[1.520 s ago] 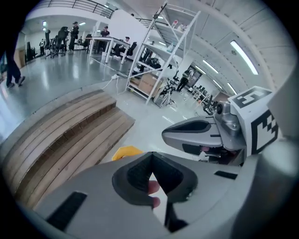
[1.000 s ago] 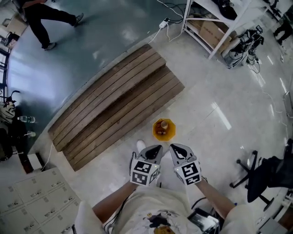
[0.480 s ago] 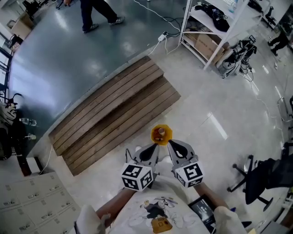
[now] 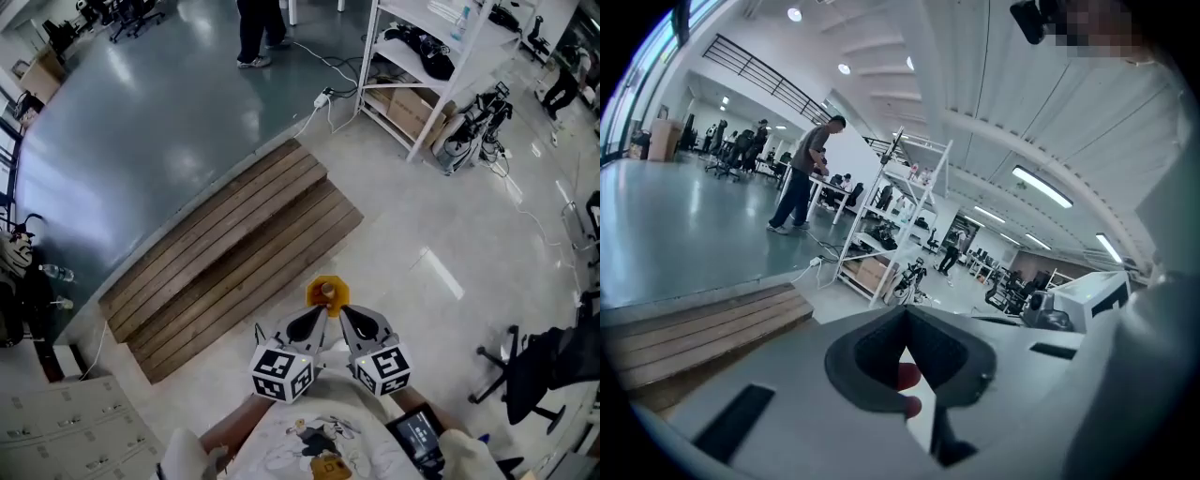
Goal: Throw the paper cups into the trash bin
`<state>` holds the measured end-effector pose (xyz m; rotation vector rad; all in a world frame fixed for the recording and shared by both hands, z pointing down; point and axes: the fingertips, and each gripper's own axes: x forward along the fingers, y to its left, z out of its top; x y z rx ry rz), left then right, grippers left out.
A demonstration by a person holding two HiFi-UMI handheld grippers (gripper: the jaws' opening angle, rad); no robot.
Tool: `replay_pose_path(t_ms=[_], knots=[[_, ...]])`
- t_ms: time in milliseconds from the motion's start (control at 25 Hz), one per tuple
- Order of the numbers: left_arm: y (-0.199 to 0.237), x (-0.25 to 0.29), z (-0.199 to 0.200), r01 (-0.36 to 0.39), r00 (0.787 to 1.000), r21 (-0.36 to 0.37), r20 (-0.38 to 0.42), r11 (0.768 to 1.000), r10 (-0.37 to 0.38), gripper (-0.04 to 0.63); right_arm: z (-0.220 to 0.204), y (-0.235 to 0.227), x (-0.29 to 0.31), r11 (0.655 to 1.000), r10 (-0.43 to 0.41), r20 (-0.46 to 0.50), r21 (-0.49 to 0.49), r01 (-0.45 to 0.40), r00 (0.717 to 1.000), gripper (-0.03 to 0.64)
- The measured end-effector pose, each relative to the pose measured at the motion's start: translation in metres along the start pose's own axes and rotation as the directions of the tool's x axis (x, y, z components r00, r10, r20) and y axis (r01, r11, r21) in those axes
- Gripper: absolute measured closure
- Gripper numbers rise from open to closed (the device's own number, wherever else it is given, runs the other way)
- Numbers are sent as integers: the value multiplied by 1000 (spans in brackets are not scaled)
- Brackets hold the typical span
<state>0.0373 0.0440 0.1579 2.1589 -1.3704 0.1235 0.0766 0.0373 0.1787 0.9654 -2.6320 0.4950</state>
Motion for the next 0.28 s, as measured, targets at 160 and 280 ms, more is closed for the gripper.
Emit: replay_pose_path(t_ms=[160, 280], knots=[[26, 41, -9, -12, 999, -5, -31, 1000, 12, 591, -14, -31, 34, 999, 14, -21, 29, -14, 1000, 611], [41, 69, -6, -10, 999, -11, -41, 1000, 10, 591, -17, -54, 55, 999, 14, -28, 39, -13, 1000, 611]])
